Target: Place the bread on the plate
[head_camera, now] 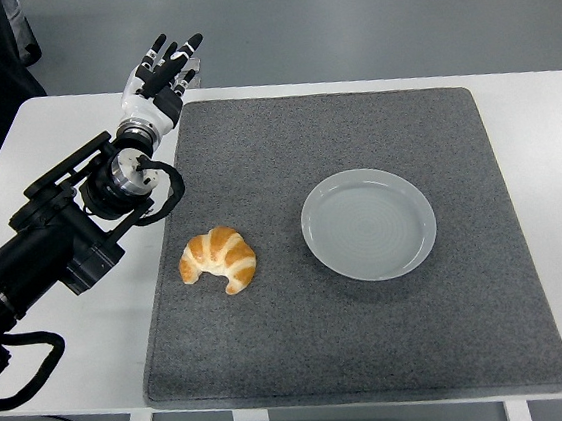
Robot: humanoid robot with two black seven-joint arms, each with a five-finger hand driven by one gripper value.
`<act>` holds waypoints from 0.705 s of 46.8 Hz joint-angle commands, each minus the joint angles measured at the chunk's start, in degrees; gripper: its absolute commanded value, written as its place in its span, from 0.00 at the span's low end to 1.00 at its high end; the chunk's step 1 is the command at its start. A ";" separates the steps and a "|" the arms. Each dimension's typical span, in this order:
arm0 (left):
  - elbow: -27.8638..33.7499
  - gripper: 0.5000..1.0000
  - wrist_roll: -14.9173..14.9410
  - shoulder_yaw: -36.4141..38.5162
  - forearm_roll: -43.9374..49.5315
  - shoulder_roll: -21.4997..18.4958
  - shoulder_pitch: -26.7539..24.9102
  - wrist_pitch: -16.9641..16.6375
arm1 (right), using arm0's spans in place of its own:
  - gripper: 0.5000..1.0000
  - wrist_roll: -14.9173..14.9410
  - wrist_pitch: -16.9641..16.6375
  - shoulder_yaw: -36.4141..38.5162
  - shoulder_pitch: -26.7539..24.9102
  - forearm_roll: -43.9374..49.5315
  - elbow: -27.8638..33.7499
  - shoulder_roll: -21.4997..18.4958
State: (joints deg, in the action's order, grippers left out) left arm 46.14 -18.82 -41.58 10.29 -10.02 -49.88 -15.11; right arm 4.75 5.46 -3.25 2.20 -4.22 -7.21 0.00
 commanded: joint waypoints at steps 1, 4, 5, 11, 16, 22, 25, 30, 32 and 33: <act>0.01 1.00 -0.08 0.09 -0.27 0.00 -0.04 -0.10 | 0.90 0.00 -0.01 0.00 0.00 0.08 0.00 0.00; 0.00 1.00 -0.08 0.44 -1.14 0.00 -0.04 -0.45 | 0.90 0.00 -0.01 0.00 0.00 0.00 0.00 0.00; -0.08 1.00 -0.08 0.36 -1.41 0.00 -0.04 -0.54 | 0.90 0.00 -0.01 0.00 0.00 0.00 0.00 0.00; -0.35 1.00 -0.08 0.53 -1.59 -0.09 -0.04 -0.62 | 0.90 0.00 -0.01 0.00 0.00 0.00 0.00 0.00; -0.52 1.00 -0.08 0.97 -1.85 -0.09 -0.39 -0.54 | 0.90 0.00 -0.01 0.00 0.00 0.08 0.00 0.00; -0.35 1.00 0.01 1.15 -3.87 -0.53 -1.18 -0.18 | 0.90 0.00 0.08 0.00 0.00 0.00 0.00 0.00; 0.09 1.00 0.01 1.23 -4.22 -1.14 -1.45 -0.18 | 0.90 0.00 -0.01 0.00 0.00 0.00 0.00 0.00; 0.53 1.00 0.01 4.65 -4.57 -2.72 -3.20 -0.80 | 0.90 0.00 -0.01 0.00 0.00 0.00 0.00 0.00; 0.53 1.00 -0.08 7.11 -4.75 -3.95 -4.43 -1.24 | 0.90 0.00 -0.01 0.00 0.00 0.00 0.00 0.00; 0.53 1.00 -0.08 8.43 -4.92 -4.65 -5.13 -1.41 | 0.90 0.00 -0.01 0.00 0.00 0.00 0.00 0.00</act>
State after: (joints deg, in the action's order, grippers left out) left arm 46.63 -18.82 -36.37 5.68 -13.05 -53.41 -16.01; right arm 4.75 5.45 -3.25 2.20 -4.21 -7.21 0.00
